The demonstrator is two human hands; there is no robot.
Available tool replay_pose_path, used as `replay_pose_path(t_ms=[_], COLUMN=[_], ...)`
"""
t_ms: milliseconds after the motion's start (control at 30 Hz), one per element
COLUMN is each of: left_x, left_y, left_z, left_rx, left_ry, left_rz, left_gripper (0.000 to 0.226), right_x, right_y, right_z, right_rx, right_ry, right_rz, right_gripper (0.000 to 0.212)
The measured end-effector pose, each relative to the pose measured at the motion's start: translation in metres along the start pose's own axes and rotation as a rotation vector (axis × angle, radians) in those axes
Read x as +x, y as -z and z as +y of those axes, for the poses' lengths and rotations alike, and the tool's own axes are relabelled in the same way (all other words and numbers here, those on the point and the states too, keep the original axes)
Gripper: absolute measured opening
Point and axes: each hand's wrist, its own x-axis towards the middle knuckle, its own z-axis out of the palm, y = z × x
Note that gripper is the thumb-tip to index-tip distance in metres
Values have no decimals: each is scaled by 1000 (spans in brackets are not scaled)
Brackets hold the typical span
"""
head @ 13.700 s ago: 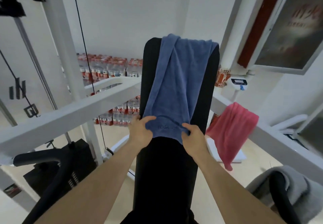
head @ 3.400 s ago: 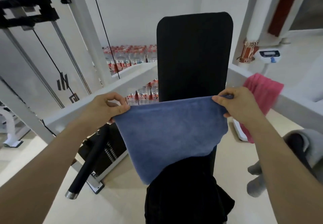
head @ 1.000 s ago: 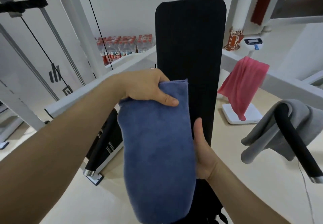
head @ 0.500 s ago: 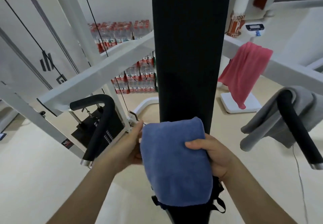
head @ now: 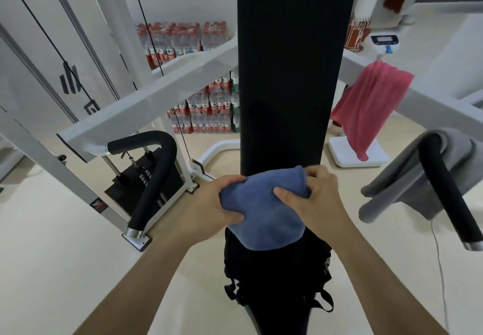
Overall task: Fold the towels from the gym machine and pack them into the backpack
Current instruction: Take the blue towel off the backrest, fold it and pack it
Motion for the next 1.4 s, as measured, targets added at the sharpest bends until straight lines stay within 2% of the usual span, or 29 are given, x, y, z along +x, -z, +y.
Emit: replay_pose_path(t_ms=[100,133,200,267,367,433,533,567,633,733,833,867,1000,1033,1100,1167,1233,1300,1333,1400], left_x=[1,2,2,1,-7,-18,-31,-33,-36,-43,-51,-53,-65,-66,-60,-49,-36,-21,-13,5], left_y=[11,17,29,31,18,5,-3,-2,1,3,-6,-11,-32,-39,-54,-68,-79,-88,-93,-100], left_z=[5,6,10,10,-2,-11,-12,-12,-13,-17,-27,-32,-50,-53,-61,-68,-75,-81,-83,-89], left_rx=[139,114,-48,-308,-671,-783,-839,-844,-752,-599,-735,-768,-999,-1014,-915,-821,-771,-709,-671,-569], left_ry=[-9,0,34,88,137,127,85,68,3,-48,75,111,276,312,311,264,221,191,186,202], left_rz=[-31,-73,-105,-7,-17,-59,26,52,75,64,75,32,-343,-340,-214,-95,-48,-73,-112,-181], left_gripper=[34,24,15,22,62,81,74,70,70,73,79,76,64,58,45,43,47,51,50,52], right_x=[5,7,4,1,-5,-10,-21,-26,-36,-54,-70,-76,-87,-87,-87,-88,-93,-99,-100,-88], right_y=[3,7,16,15,4,0,-2,-4,-10,-21,-27,-28,-32,-34,-43,-53,-61,-68,-70,-66], right_z=[7,6,-9,-22,-36,-40,-37,-34,-29,-27,-16,-12,4,8,24,41,54,62,69,81], right_rx=[-136,-102,104,402,623,756,836,844,917,1043,1098,1117,1124,1079,1008,1115,1346,1400,1363,1268], right_ry=[226,234,79,-155,-348,-389,-307,-272,-250,-275,-295,-307,-391,-408,-480,-638,-791,-921,-956,-893], right_rz=[66,21,-88,-107,-69,-103,-289,-360,-449,-392,-338,-342,-354,-319,-180,-57,-112,-257,-302,-331], right_gripper=[18,19,16,26,40,43,36,37,57,63,63,63,63,62,64,66,45,33,36,48])
